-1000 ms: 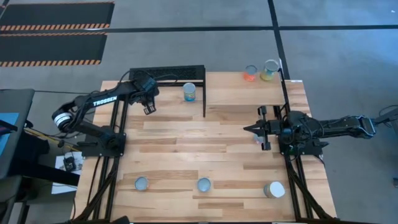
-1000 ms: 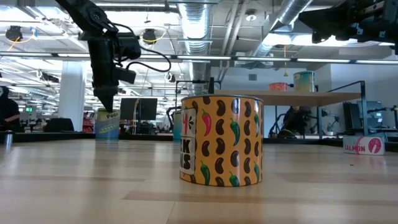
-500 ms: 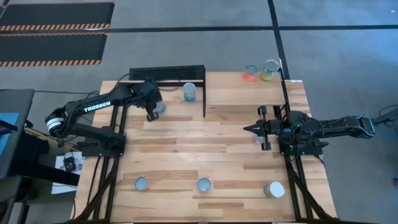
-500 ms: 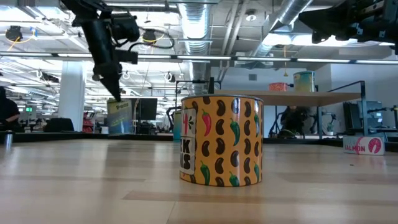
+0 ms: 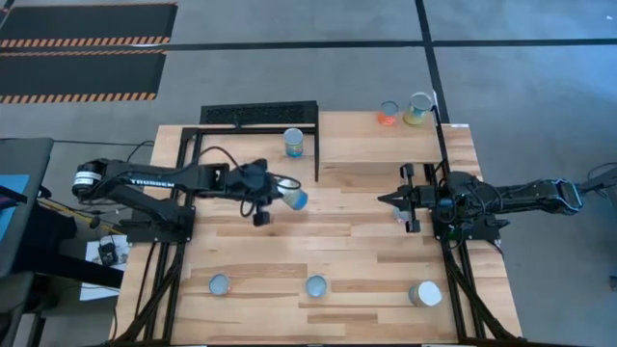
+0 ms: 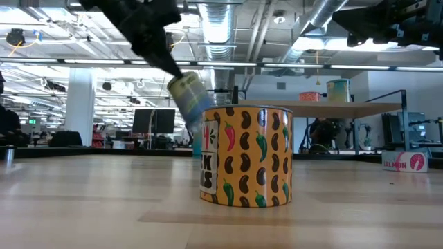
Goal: Pick and place cans onto a shelf
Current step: Put the canned peas on the shelf
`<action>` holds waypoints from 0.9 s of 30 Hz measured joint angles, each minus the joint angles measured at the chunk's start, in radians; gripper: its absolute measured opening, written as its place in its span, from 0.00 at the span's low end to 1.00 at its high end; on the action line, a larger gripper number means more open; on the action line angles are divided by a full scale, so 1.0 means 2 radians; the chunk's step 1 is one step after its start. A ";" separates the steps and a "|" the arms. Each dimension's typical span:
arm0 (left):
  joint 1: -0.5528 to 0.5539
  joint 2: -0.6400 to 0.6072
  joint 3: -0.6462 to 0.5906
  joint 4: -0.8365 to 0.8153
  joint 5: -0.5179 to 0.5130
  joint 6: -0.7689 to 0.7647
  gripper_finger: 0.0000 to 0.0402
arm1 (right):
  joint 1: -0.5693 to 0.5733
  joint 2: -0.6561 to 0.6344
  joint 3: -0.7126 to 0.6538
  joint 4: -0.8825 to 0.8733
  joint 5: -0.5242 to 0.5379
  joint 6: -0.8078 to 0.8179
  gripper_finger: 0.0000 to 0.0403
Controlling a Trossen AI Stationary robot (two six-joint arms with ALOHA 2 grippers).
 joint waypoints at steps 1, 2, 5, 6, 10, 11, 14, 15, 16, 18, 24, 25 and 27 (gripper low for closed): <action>-0.005 0.007 0.006 0.007 0.000 -0.006 0.00 | 0.000 0.000 0.000 0.001 0.000 0.000 0.02; -0.010 0.017 0.014 0.021 -0.001 -0.008 0.00 | 0.000 0.000 0.000 0.001 0.000 0.000 0.02; -0.015 0.052 0.040 0.027 -0.004 -0.009 0.00 | 0.000 0.003 0.000 0.006 0.000 0.000 0.02; -0.015 0.068 0.052 0.030 -0.003 -0.008 0.00 | 0.000 0.004 0.000 0.007 0.000 0.000 0.02; -0.016 0.134 0.107 0.029 -0.001 0.018 0.00 | 0.000 0.007 0.000 0.009 0.000 0.000 0.02; -0.016 0.153 0.123 0.032 0.000 0.025 0.00 | 0.000 0.007 0.000 0.009 0.000 0.000 0.02; -0.017 0.200 0.167 0.014 0.002 0.042 0.00 | 0.000 0.007 0.000 0.008 0.000 0.000 0.02; -0.017 0.215 0.181 0.008 0.002 0.047 0.00 | 0.000 0.007 0.000 0.007 0.000 0.000 0.02; -0.017 0.229 0.195 0.005 0.002 0.051 0.00 | 0.000 0.007 0.000 0.007 0.000 0.000 0.02; -0.017 0.254 0.219 -0.009 0.002 0.056 0.00 | 0.000 0.007 0.000 0.006 0.000 0.000 0.02; -0.018 0.304 0.262 -0.024 0.002 0.066 0.00 | 0.000 0.007 0.000 0.002 0.000 0.000 0.02; -0.018 0.308 0.265 -0.022 0.002 0.066 0.00 | 0.000 0.007 0.000 0.002 0.000 0.000 0.02; -0.018 0.315 0.266 -0.025 0.002 0.066 0.00 | 0.000 0.007 0.000 0.002 0.000 0.000 0.02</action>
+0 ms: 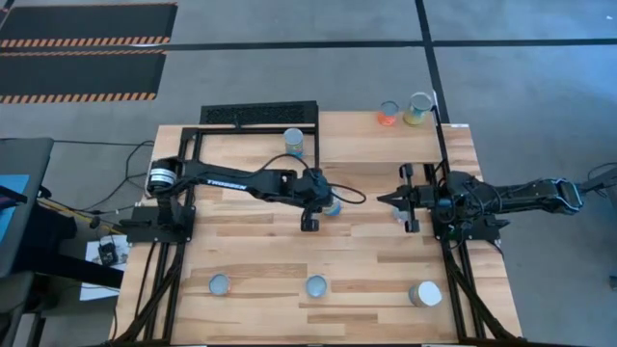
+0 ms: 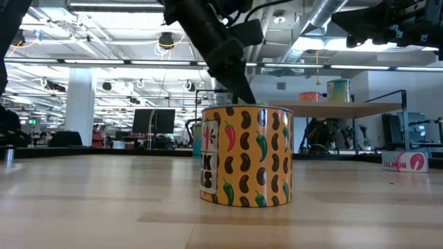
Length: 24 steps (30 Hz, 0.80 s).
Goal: Pick and place cans onto a shelf
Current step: Put the canned peas on the shelf
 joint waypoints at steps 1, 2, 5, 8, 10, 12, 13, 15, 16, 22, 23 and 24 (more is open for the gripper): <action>0.000 0.003 0.000 0.004 0.000 0.000 0.00 | 0.000 0.000 0.000 0.000 0.000 0.000 0.02; 0.000 0.004 -0.001 0.002 0.000 0.000 0.00 | 0.000 0.000 0.000 -0.002 0.000 0.000 0.02; 0.001 0.003 -0.001 0.006 0.000 0.000 0.00 | 0.000 0.000 0.000 -0.002 0.000 0.000 0.02; 0.001 0.003 0.000 0.007 0.000 0.001 0.02 | 0.000 0.000 0.000 -0.002 0.000 0.000 0.02; 0.001 0.003 0.002 0.009 0.000 0.008 0.05 | 0.000 0.000 0.000 -0.002 0.000 0.000 0.02; 0.001 0.003 0.002 0.009 0.000 0.015 0.07 | 0.000 0.000 0.000 -0.002 0.000 0.001 0.02; 0.001 0.003 0.002 0.009 0.000 0.017 0.08 | 0.000 0.000 0.000 -0.003 0.000 0.001 0.02; 0.001 0.003 0.002 0.010 0.000 0.021 0.11 | 0.000 0.000 0.000 -0.003 0.000 0.002 0.02; 0.001 0.001 0.002 0.011 0.000 0.025 0.11 | 0.000 0.000 0.000 -0.003 0.000 0.002 0.02; -0.007 -0.064 -0.016 -0.007 0.001 0.029 0.07 | 0.000 -0.001 0.000 -0.017 0.000 0.023 0.02; -0.008 -0.078 -0.028 -0.002 0.004 0.025 0.05 | 0.000 -0.001 0.000 -0.017 0.000 0.023 0.02; -0.009 -0.094 -0.046 0.013 0.011 0.019 0.03 | 0.000 -0.002 0.000 -0.017 0.000 0.023 0.02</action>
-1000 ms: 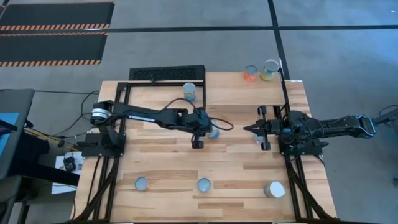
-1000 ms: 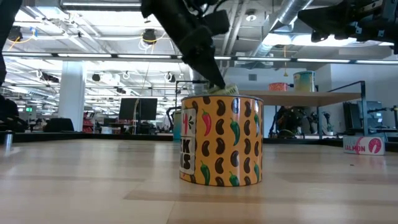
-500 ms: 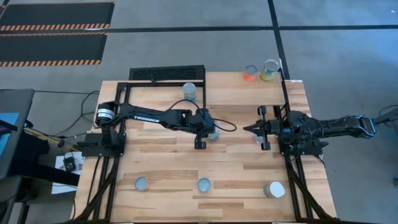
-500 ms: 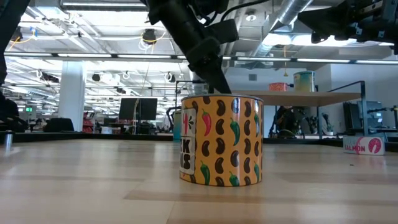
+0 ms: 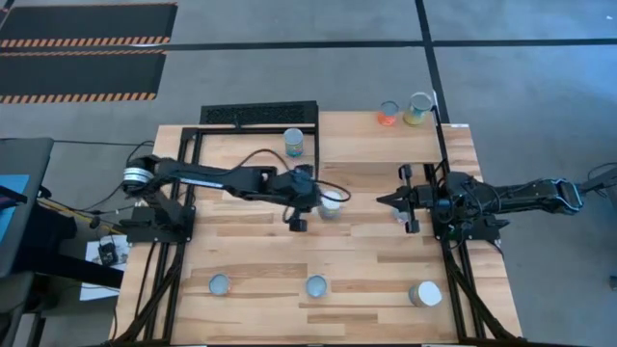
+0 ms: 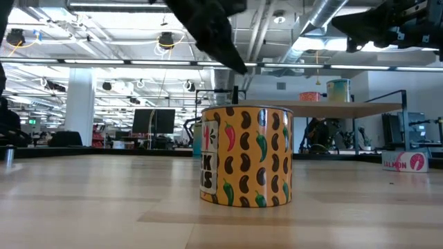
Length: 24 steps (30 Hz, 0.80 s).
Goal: Pick and place cans onto a shelf
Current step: Put the canned peas on the shelf
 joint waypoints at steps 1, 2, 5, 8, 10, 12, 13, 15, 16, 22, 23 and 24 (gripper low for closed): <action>0.000 -0.016 -0.022 0.015 0.009 -0.009 0.01 | 0.000 0.000 0.000 0.000 0.000 0.000 0.02; 0.001 -0.034 -0.046 0.034 0.017 -0.018 0.01 | 0.000 0.000 0.000 0.000 0.001 0.000 0.02; 0.003 -0.088 -0.135 0.134 0.034 -0.037 0.02 | 0.001 0.003 0.000 -0.001 0.021 0.004 0.01; 0.008 -0.132 -0.229 0.241 0.036 -0.063 0.01 | 0.001 0.017 0.000 0.002 0.047 0.013 0.01; 0.013 -0.156 -0.285 0.308 0.038 -0.082 0.01 | 0.001 0.030 0.003 0.001 0.054 0.021 0.01; 0.021 -0.175 -0.334 0.368 0.038 -0.095 0.00 | 0.001 0.048 0.014 0.004 0.054 0.028 0.01; 0.024 -0.184 -0.358 0.392 0.037 -0.098 0.00 | 0.001 0.058 0.020 0.004 0.055 0.033 0.01; 0.031 -0.196 -0.397 0.437 0.037 -0.099 0.00 | 0.001 0.084 0.033 0.004 0.055 0.042 0.01; 0.034 -0.202 -0.414 0.456 0.037 -0.099 0.00 | 0.001 0.099 0.040 0.004 0.055 0.046 0.01; 0.069 -0.211 -0.463 0.504 0.042 -0.098 0.00 | 0.021 0.204 0.086 -0.001 0.080 0.055 0.01; 0.076 -0.211 -0.464 0.505 0.038 -0.097 0.00 | 0.023 0.221 0.096 -0.008 0.081 0.062 0.01; 0.082 -0.209 -0.465 0.505 0.033 -0.097 0.00 | 0.026 0.239 0.107 -0.018 0.081 0.071 0.02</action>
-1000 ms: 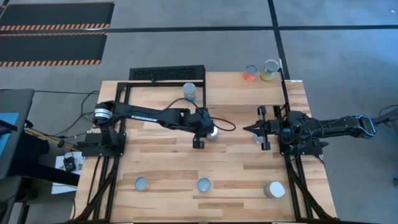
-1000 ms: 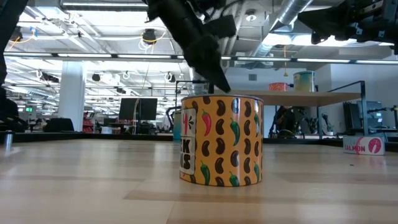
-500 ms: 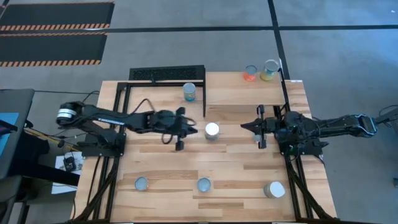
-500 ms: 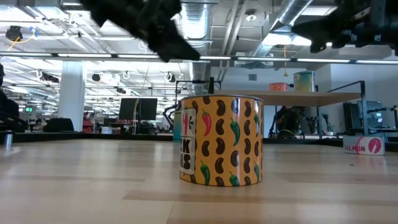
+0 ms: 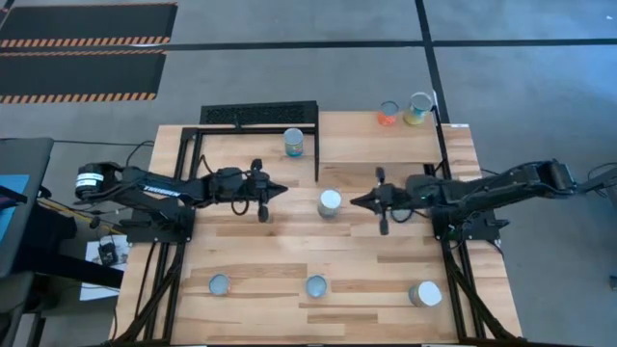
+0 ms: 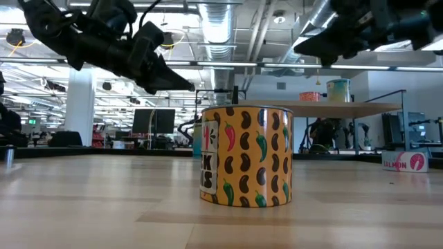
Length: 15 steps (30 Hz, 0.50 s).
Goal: Pick and place cans onto a shelf
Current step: Put the canned peas on the shelf
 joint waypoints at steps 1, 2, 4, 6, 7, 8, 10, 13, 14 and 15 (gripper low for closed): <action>0.007 0.001 -0.001 -0.003 -0.005 0.000 0.00 | 0.002 0.016 0.012 -0.011 0.000 0.008 0.02; 0.013 0.001 -0.001 -0.006 -0.007 0.001 0.00 | 0.003 0.031 0.024 -0.024 0.000 0.016 0.03; 0.025 0.001 -0.001 -0.006 -0.008 0.003 0.00 | 0.005 0.064 0.050 -0.047 0.003 0.033 0.06; 0.035 0.001 -0.001 -0.006 -0.008 0.004 0.00 | 0.005 0.094 0.073 -0.074 0.010 0.045 0.09; 0.040 0.001 -0.001 -0.007 -0.007 0.004 0.00 | 0.005 0.109 0.086 -0.089 0.011 0.047 0.12; 0.044 0.001 -0.001 -0.008 -0.007 0.004 0.00 | 0.005 0.122 0.097 -0.102 0.012 0.048 0.14; 0.052 0.001 -0.001 -0.012 -0.008 0.007 0.00 | 0.005 0.149 0.121 -0.125 0.018 0.044 0.18; 0.055 0.001 -0.001 -0.019 -0.008 0.015 0.00 | 0.005 0.184 0.156 -0.158 0.034 0.032 0.25; 0.055 0.001 -0.001 -0.022 -0.008 0.018 0.00 | 0.004 0.196 0.167 -0.166 0.036 0.030 0.27; 0.055 0.001 -0.001 -0.024 -0.007 0.020 0.00 | 0.002 0.206 0.178 -0.171 0.036 0.027 0.29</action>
